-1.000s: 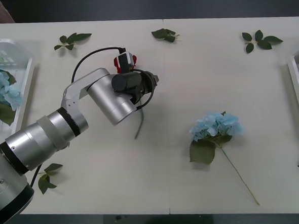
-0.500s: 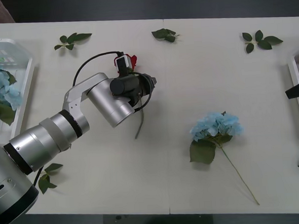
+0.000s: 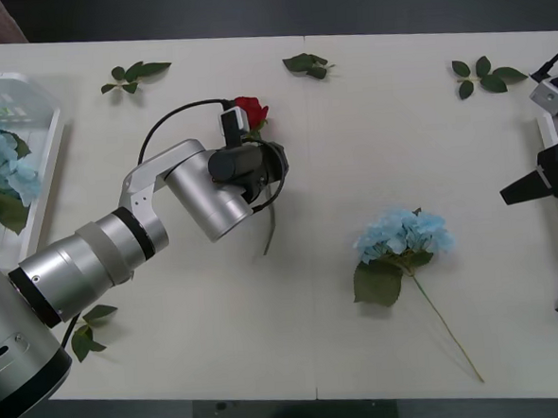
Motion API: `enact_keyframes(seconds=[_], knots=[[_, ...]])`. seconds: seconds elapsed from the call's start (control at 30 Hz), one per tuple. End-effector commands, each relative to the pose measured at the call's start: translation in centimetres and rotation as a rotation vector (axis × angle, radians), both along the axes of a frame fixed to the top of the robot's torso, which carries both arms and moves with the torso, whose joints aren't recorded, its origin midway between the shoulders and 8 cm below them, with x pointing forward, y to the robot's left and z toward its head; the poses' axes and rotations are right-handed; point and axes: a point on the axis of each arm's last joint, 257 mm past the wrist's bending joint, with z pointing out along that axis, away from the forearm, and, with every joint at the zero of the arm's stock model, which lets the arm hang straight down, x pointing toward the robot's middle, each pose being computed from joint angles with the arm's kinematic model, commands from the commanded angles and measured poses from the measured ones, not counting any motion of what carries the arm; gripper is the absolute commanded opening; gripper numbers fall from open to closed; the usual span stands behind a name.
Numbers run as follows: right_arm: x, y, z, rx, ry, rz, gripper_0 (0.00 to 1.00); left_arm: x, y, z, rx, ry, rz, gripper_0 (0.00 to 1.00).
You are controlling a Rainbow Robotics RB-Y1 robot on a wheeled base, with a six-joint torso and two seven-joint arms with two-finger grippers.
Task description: Put the red flowers into the right box and the blue flowers into the left box
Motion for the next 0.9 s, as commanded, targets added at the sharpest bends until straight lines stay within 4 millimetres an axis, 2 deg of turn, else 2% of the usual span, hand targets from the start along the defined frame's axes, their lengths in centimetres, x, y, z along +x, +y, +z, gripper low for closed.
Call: enact_keyframes(seconds=[0.03,0.4,0.43,0.47,0.5,0.57,0.7,0.9], knots=[[0.0,0.9,0.6,-0.024,-0.045,0.061,1.00,0.7,-1.2,2.3,0.021,-0.055,-0.046,0.00],[-0.6,3.7,0.5,0.008,-0.080,0.122,1.00,0.7,0.2,1.6,0.078,-0.065,-0.054,0.00],[-0.5,4.1,0.6,0.018,-0.087,0.126,1.00,0.8,0.3,1.7,0.083,-0.069,-0.056,0.07],[-0.5,4.4,0.6,0.029,-0.090,0.131,1.00,0.8,0.3,1.6,0.086,-0.070,-0.056,0.34],[-0.4,4.7,0.7,0.038,-0.098,0.136,1.00,0.8,0.2,1.7,0.089,-0.073,-0.059,0.52],[-0.2,5.3,1.0,0.066,-0.115,0.147,1.00,0.9,0.2,1.8,0.091,-0.077,-0.061,0.70],[-0.1,6.4,1.8,0.121,-0.147,0.165,1.00,0.9,0.3,1.8,0.095,-0.080,-0.061,0.79],[-0.1,7.7,3.0,0.195,-0.184,0.194,1.00,0.9,0.2,1.9,0.098,-0.084,-0.064,0.79]])
